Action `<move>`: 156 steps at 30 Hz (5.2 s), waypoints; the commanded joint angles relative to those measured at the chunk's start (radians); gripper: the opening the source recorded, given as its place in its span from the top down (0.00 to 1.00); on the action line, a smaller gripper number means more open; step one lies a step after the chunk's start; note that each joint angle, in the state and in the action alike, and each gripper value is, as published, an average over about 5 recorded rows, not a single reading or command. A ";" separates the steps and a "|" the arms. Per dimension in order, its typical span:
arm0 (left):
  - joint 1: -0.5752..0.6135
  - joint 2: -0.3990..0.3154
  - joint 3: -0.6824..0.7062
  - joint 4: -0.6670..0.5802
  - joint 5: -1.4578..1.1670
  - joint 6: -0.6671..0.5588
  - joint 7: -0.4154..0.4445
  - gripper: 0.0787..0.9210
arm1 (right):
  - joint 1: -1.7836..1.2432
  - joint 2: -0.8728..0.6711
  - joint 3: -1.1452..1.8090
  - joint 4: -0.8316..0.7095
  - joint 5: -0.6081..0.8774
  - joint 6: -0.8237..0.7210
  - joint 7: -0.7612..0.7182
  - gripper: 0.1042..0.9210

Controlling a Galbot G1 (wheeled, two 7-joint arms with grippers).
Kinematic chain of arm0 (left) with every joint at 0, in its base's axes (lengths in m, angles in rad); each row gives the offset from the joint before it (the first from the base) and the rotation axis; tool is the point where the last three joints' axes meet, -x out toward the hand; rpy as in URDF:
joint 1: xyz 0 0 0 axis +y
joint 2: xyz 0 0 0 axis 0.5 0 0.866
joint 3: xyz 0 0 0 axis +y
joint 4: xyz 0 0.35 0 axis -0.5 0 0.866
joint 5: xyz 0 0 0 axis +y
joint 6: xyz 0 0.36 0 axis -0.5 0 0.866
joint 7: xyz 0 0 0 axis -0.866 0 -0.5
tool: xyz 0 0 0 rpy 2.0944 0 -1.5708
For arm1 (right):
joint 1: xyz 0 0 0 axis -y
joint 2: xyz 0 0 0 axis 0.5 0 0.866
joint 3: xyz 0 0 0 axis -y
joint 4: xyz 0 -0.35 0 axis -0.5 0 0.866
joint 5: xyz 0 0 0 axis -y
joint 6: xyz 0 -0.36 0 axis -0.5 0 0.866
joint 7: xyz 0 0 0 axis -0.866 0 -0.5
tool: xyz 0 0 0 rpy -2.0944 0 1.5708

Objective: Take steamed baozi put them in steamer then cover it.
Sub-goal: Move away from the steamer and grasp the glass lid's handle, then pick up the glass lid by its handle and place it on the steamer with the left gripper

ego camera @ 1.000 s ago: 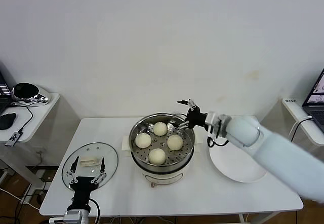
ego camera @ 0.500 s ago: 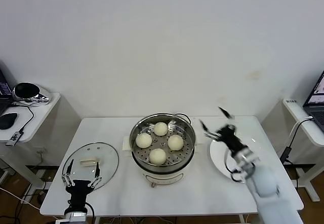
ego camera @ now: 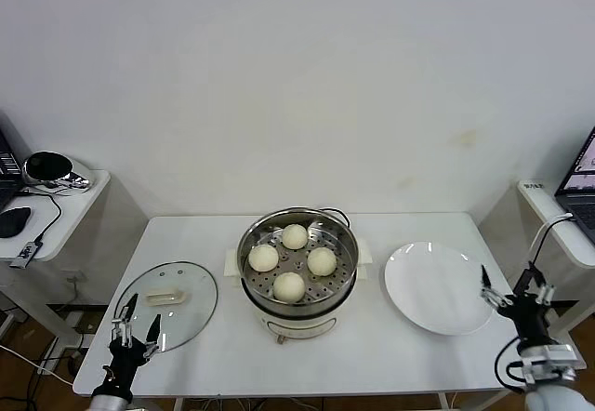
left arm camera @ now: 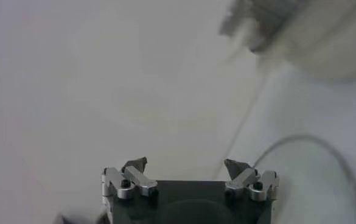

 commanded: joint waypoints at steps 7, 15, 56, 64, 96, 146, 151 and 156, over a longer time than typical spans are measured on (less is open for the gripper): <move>-0.272 0.078 0.068 0.303 0.341 -0.004 0.033 0.12 | -0.063 0.074 0.092 0.030 0.029 -0.042 0.031 0.12; -0.407 0.089 0.110 0.426 0.329 -0.008 0.042 0.12 | -0.077 0.084 0.090 0.035 0.030 -0.033 0.036 0.12; -0.546 0.071 0.181 0.572 0.255 -0.056 0.074 0.60 | -0.078 0.080 0.071 0.011 0.022 -0.029 0.022 0.12; -0.513 0.063 0.153 0.536 0.222 -0.064 0.006 0.86 | -0.080 0.081 0.069 0.014 0.021 -0.029 0.020 0.12; -0.364 0.381 0.274 -0.373 -0.269 0.486 0.333 0.92 | -0.106 0.107 -0.004 0.046 -0.059 -0.002 0.004 0.12; -0.864 -0.055 0.893 0.028 0.192 0.642 0.480 0.92 | -0.070 0.167 -0.060 0.012 -0.195 0.023 0.024 0.12; -0.863 -0.061 0.898 0.032 0.191 0.641 0.484 0.92 | -0.070 0.167 -0.061 0.010 -0.196 0.024 0.024 0.12; -0.861 -0.063 0.899 0.034 0.190 0.641 0.486 0.92 | -0.069 0.167 -0.062 0.006 -0.197 0.025 0.024 0.12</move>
